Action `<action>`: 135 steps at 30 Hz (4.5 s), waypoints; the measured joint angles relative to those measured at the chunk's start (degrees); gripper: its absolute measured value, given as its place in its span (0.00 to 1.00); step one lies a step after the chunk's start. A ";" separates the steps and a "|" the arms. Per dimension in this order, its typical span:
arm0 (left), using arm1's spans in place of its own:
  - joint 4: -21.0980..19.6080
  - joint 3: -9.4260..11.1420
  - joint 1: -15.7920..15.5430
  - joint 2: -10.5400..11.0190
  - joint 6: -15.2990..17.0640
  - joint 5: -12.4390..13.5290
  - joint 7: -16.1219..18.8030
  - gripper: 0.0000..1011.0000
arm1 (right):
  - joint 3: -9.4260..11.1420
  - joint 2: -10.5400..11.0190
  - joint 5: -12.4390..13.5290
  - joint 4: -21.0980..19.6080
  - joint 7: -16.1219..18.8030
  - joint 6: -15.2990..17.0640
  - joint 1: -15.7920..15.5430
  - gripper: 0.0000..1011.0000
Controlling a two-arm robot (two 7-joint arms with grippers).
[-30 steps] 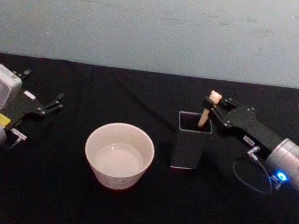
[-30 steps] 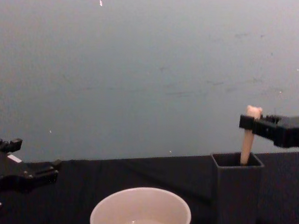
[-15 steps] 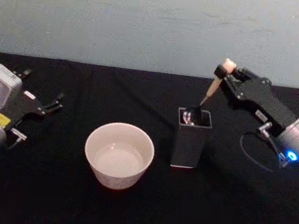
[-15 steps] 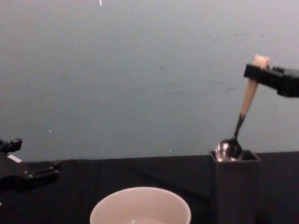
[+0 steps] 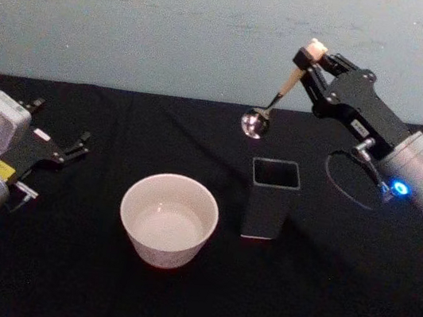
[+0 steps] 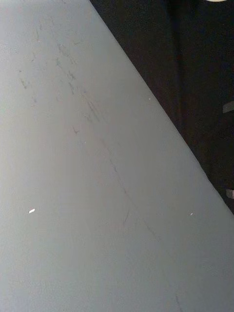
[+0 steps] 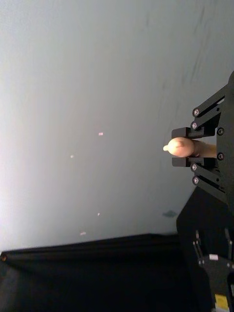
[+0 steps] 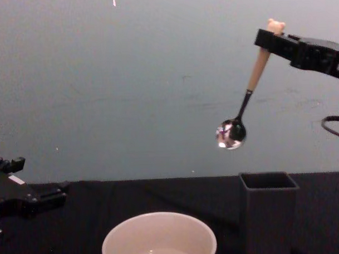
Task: Pick up the stirring spoon with one hand, stir inside the cup, then place it back in its original position.
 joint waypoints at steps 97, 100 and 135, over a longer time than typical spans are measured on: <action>0.00 0.00 0.00 0.00 0.00 0.00 0.00 0.99 | -14.81 -2.60 -11.81 9.76 6.08 2.79 5.66 0.22; 0.00 0.00 0.00 0.00 0.00 0.00 0.00 0.99 | -14.93 -1.86 -11.74 8.53 6.59 3.06 4.97 0.22; 0.00 0.00 0.00 0.00 0.00 0.00 0.00 0.99 | -19.92 -6.04 -13.59 11.13 7.05 2.27 7.73 0.22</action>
